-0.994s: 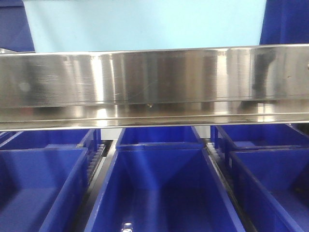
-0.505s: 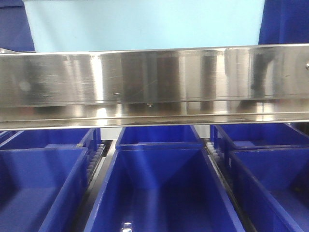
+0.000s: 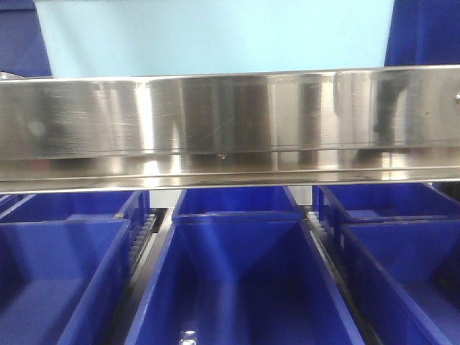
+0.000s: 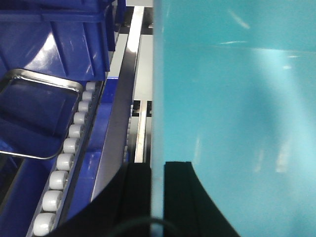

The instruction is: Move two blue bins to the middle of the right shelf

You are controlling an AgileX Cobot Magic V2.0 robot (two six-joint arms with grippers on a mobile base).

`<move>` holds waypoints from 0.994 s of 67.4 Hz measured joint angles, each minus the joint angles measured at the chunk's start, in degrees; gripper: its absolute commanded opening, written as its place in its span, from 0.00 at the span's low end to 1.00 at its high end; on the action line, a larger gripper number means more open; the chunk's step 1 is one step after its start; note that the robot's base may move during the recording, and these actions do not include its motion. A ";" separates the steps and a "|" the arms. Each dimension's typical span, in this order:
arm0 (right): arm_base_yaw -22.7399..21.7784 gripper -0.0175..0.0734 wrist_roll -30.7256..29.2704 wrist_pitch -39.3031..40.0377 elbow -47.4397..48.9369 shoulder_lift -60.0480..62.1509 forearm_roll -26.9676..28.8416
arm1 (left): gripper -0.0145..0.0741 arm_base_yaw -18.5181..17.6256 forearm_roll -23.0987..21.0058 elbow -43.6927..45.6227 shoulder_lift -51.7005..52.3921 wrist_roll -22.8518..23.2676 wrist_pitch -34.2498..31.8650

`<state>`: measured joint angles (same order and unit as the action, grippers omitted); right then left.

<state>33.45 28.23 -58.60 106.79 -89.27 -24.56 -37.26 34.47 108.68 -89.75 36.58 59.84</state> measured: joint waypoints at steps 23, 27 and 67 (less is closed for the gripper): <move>-2.97 0.02 1.16 5.60 -1.89 -2.35 0.13 | 0.04 5.04 -6.27 -9.66 0.00 0.13 -12.37; -3.26 0.02 1.44 7.14 -3.69 -2.35 0.13 | 0.04 5.27 -6.39 -10.43 0.00 0.13 -13.08; -3.50 0.02 5.90 13.33 -14.75 -2.56 -1.33 | 0.04 5.56 -6.18 -18.47 -0.62 -0.29 -17.79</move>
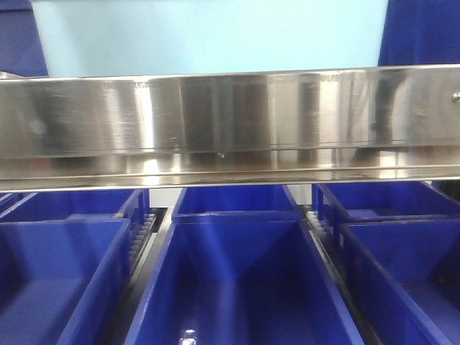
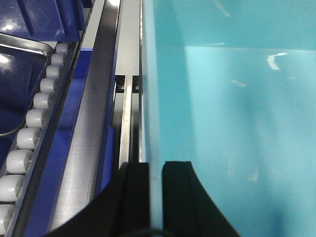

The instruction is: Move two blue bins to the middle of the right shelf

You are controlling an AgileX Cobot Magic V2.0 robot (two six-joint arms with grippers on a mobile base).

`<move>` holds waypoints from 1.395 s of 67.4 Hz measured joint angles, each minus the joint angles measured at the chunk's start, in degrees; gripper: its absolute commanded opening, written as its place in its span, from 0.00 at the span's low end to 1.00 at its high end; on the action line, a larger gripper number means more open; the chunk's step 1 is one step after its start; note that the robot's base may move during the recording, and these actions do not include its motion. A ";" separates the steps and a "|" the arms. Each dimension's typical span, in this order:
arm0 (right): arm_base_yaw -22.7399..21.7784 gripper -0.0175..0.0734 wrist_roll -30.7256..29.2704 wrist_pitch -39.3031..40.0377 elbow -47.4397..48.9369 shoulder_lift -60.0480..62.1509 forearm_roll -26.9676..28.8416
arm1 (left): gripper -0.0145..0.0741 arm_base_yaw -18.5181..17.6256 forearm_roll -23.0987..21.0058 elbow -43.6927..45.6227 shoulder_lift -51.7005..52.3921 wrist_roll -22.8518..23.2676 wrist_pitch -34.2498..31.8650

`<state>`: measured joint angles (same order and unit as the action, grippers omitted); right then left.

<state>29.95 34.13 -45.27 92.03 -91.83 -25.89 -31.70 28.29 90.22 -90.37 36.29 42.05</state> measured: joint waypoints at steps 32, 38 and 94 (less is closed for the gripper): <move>-0.24 0.02 0.26 0.60 -1.39 -1.57 -0.67 | 0.04 0.00 0.00 -0.02 -3.46 -1.18 0.11; -0.24 0.05 0.29 0.39 -1.39 -1.57 -0.67 | 0.04 0.00 0.00 -0.02 -3.55 -1.18 0.11; 0.23 0.52 0.29 -4.50 0.34 0.69 0.58 | 0.67 -0.94 1.26 0.86 -2.68 -1.67 3.54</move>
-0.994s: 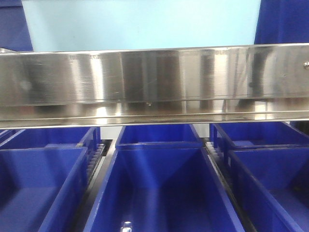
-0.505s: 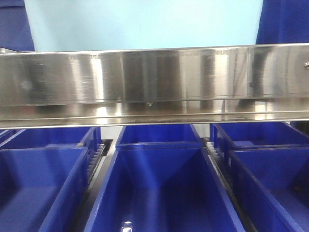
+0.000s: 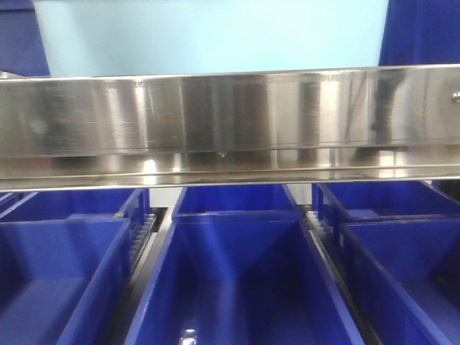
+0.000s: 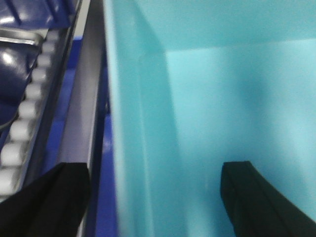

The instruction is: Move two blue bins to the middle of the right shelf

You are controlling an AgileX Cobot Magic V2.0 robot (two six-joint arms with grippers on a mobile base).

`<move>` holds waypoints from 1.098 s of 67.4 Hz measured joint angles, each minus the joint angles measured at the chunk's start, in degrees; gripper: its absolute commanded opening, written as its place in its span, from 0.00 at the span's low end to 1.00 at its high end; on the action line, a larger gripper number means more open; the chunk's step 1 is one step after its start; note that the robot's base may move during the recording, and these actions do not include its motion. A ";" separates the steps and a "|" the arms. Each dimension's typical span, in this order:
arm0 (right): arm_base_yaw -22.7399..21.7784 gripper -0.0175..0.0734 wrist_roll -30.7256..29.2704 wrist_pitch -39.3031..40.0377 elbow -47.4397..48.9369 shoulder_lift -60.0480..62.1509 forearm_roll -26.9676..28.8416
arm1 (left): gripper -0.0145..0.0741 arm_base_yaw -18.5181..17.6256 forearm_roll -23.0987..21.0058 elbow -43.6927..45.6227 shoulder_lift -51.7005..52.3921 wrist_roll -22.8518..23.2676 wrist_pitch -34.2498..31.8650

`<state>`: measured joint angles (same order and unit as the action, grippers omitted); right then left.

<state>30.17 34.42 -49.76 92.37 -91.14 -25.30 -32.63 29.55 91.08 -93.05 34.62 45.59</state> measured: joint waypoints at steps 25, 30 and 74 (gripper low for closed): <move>0.00 0.52 -4.96 -14.87 8.88 0.07 6.60 | 0.67 1.06 -10.35 13.61 -0.05 -3.61 20.22; -0.10 0.52 -6.15 -16.69 8.83 0.07 8.34 | 0.65 1.67 -12.70 15.78 -0.78 -4.58 22.83; -5.37 0.52 -16.54 -20.69 12.79 -4.56 18.62 | 0.61 2.41 -17.27 17.75 -5.03 -7.59 24.65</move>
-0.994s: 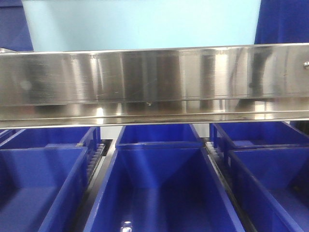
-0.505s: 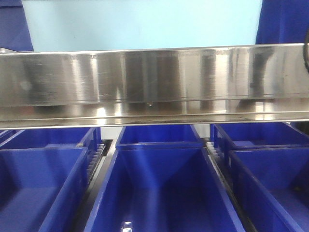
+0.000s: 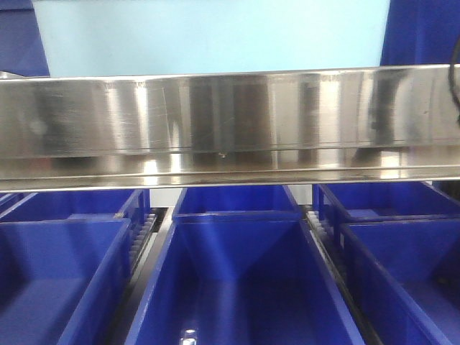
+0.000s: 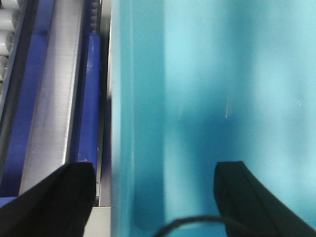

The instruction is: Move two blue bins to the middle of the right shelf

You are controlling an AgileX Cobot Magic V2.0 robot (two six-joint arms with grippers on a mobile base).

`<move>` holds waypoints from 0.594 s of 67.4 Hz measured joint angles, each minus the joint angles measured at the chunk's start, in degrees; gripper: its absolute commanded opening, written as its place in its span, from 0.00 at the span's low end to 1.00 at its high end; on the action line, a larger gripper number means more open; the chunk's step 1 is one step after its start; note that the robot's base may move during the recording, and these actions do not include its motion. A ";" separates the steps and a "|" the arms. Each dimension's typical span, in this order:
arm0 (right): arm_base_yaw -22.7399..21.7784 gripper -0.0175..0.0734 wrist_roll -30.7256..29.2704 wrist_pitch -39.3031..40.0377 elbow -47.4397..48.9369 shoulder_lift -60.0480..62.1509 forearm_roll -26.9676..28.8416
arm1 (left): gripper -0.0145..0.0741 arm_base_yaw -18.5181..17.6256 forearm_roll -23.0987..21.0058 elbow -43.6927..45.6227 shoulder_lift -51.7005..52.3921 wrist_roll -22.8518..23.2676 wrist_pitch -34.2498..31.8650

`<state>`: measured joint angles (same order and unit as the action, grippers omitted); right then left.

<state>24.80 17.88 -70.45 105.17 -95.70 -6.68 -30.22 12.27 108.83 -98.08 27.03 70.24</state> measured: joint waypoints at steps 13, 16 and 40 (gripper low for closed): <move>0.00 0.52 -0.94 0.00 0.00 -2.26 2.58 | 0.61 0.00 0.00 0.00 0.00 0.00 0.00; 0.00 0.52 -0.94 0.00 0.00 -2.55 2.95 | 0.61 0.00 0.00 0.00 0.00 0.00 0.00; 0.00 0.52 -1.38 0.00 0.00 -3.68 3.08 | 0.61 0.00 0.75 -4.05 -0.14 0.00 0.00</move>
<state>24.80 16.50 -70.45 105.17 -99.38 -3.60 -30.22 13.02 104.78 -98.22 27.03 70.24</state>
